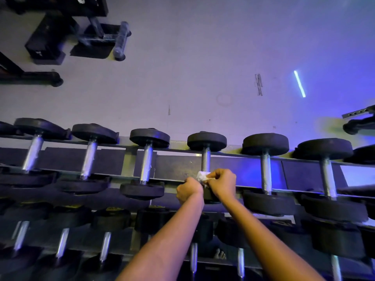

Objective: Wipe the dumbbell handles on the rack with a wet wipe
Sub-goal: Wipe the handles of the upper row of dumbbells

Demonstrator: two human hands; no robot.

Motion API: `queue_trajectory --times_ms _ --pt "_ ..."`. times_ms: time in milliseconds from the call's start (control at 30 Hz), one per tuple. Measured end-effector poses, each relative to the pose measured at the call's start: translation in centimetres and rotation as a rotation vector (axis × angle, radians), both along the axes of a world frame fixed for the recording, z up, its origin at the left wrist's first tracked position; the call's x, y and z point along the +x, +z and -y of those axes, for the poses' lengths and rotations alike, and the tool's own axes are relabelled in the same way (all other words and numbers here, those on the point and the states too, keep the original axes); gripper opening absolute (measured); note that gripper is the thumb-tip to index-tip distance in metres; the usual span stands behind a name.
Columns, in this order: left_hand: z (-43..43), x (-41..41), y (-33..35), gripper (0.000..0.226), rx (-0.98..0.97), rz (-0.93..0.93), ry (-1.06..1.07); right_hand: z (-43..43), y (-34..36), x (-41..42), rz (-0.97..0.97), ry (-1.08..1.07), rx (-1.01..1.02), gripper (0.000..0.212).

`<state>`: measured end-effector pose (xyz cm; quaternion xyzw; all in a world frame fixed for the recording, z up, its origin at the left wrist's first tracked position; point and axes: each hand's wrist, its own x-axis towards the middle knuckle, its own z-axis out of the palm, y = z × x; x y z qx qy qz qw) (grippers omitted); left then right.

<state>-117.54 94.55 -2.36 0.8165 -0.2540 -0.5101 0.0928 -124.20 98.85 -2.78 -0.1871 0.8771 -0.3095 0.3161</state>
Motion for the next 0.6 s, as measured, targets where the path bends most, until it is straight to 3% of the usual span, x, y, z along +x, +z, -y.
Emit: queue_trajectory --times_ms 233,600 --pt "-0.2 0.1 0.2 0.034 -0.011 -0.024 0.004 5.5 0.6 -3.3 -0.095 -0.073 -0.166 0.011" --pt "0.0 -0.1 -0.2 0.041 -0.002 -0.003 -0.005 -0.5 -0.2 -0.8 0.037 0.032 0.016 0.006"
